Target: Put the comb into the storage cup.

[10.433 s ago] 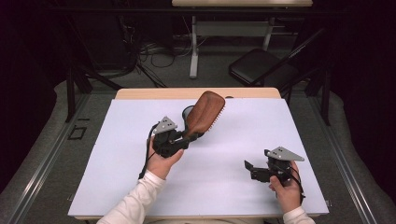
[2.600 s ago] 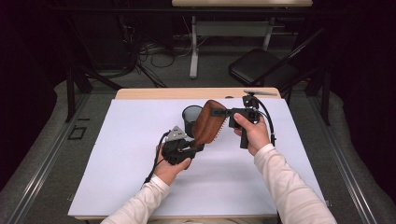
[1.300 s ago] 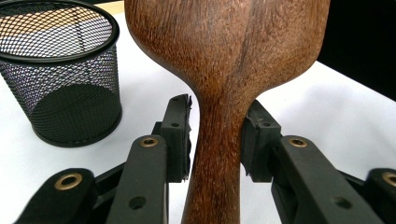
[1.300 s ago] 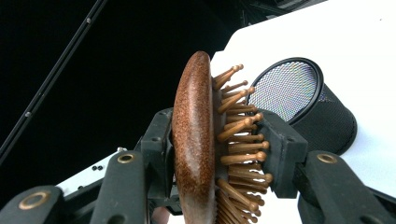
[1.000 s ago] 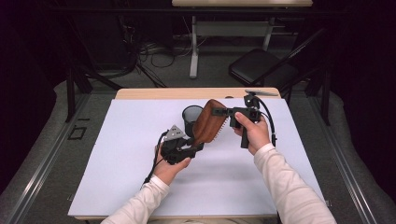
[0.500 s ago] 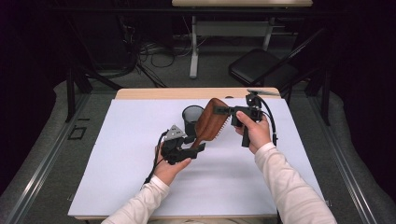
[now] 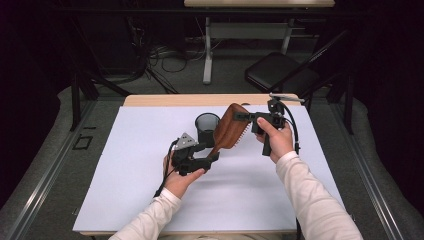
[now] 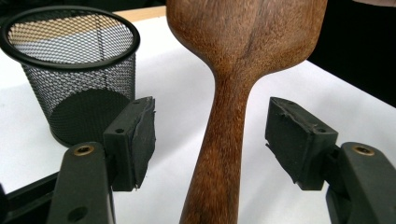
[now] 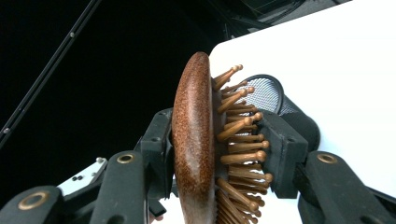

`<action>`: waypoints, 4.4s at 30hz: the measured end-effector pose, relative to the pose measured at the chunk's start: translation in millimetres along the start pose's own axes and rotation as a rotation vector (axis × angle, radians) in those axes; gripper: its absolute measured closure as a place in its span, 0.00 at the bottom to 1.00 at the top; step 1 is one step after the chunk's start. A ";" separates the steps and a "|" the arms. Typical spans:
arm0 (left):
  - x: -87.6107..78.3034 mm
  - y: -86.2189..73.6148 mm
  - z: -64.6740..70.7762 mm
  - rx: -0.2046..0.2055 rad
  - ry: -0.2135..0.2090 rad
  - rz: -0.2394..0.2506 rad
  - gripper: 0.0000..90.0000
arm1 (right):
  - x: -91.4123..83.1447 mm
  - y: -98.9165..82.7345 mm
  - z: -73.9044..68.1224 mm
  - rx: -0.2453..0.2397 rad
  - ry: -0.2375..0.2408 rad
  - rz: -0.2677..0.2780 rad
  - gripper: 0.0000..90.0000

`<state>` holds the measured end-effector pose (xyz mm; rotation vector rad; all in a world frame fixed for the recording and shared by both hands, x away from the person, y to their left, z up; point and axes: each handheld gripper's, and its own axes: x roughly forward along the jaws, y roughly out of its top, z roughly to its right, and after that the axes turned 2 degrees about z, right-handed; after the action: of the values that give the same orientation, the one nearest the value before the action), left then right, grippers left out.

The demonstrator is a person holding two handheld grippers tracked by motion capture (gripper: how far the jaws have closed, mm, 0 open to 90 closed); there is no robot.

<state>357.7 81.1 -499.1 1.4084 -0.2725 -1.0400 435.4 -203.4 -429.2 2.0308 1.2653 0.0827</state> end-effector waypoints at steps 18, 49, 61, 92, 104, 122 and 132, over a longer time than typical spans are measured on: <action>-11.1 6.3 -12.1 0.045 0.100 0.065 0.34 | -14.3 7.3 8.6 0.002 -0.030 0.040 0.57; -22.0 5.7 -35.9 -0.024 0.146 0.038 0.17 | -31.7 23.9 -0.3 -0.017 -0.072 0.117 0.57; -23.9 5.4 -39.6 -0.040 0.149 0.037 0.17 | -35.5 37.2 -8.5 -0.026 -0.099 0.143 0.57; -26.5 4.5 -46.1 -0.066 0.152 0.038 0.17 | -31.8 78.1 -33.3 -0.038 -0.171 0.251 0.57; -28.1 4.4 -49.2 -0.080 0.153 0.043 0.17 | -17.4 85.0 -36.0 -0.039 -0.239 0.297 0.57; -29.6 4.1 -51.6 -0.084 0.157 0.045 0.17 | 7.4 81.7 -36.5 -0.052 -0.283 0.320 0.57; -30.4 4.2 -52.7 -0.093 0.157 0.050 0.17 | 18.1 77.9 -37.4 -0.062 -0.295 0.323 0.57</action>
<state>379.9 137.7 -494.2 1.3842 -0.1425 -0.8849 488.1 -188.0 -360.0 2.0866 0.7412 -0.0261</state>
